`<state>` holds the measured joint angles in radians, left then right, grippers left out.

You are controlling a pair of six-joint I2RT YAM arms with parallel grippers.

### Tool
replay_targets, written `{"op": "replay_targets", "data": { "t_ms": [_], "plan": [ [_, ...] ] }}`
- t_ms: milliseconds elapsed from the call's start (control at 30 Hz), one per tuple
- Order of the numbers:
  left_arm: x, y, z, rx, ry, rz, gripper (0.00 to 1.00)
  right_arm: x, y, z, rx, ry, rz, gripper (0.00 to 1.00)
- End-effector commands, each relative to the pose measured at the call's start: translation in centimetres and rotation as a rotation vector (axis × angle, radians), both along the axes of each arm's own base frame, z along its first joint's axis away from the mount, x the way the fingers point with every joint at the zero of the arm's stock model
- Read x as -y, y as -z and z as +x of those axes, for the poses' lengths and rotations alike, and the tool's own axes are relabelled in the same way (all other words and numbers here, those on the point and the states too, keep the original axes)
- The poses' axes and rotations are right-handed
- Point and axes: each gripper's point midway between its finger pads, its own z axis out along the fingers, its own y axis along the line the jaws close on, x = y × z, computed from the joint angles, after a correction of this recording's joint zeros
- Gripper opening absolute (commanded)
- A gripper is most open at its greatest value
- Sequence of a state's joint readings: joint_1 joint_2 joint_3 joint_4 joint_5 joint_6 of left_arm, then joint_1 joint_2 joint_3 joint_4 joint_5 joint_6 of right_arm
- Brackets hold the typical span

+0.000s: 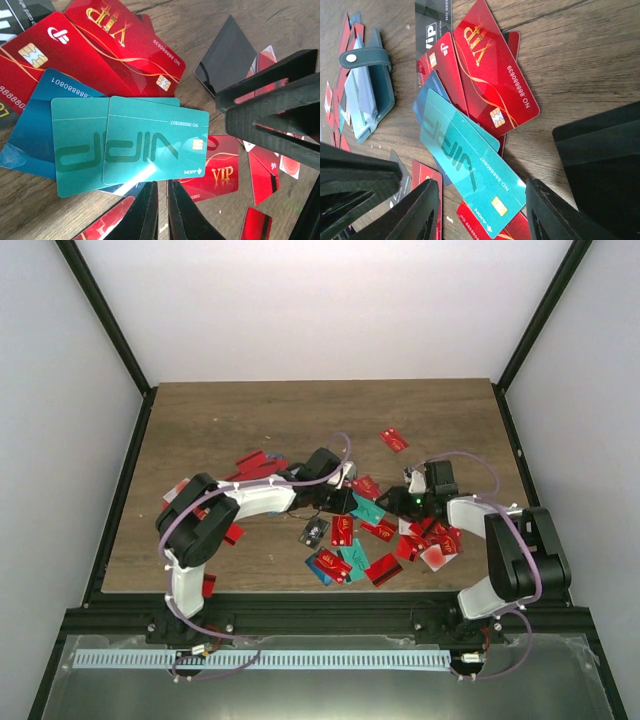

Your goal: Put the credit cards into the card holder

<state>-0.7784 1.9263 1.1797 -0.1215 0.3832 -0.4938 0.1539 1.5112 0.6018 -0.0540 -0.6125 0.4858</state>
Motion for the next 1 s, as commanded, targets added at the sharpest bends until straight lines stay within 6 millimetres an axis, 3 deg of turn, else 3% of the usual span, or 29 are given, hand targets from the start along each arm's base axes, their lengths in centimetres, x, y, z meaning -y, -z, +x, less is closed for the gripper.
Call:
{"op": "replay_targets", "data": {
  "t_ms": [0,567,733,967],
  "plan": [
    [0.7,1.0,0.2,-0.008,0.017,0.017,0.09,0.2,-0.5,-0.2,0.028,-0.01,0.0,0.5],
    [-0.6,5.5,0.4,-0.022,-0.004,0.145,0.07,-0.4,1.4,-0.6,-0.025,-0.036,0.039,0.47],
    [-0.9,5.9,0.1,-0.026,-0.002,0.152,0.07,-0.7,1.3,-0.5,-0.022,-0.039,0.058,0.4],
    [-0.9,6.2,0.0,-0.028,0.003,0.154,0.07,-0.9,0.9,0.0,0.0,-0.034,0.087,0.21]
  ]
}}
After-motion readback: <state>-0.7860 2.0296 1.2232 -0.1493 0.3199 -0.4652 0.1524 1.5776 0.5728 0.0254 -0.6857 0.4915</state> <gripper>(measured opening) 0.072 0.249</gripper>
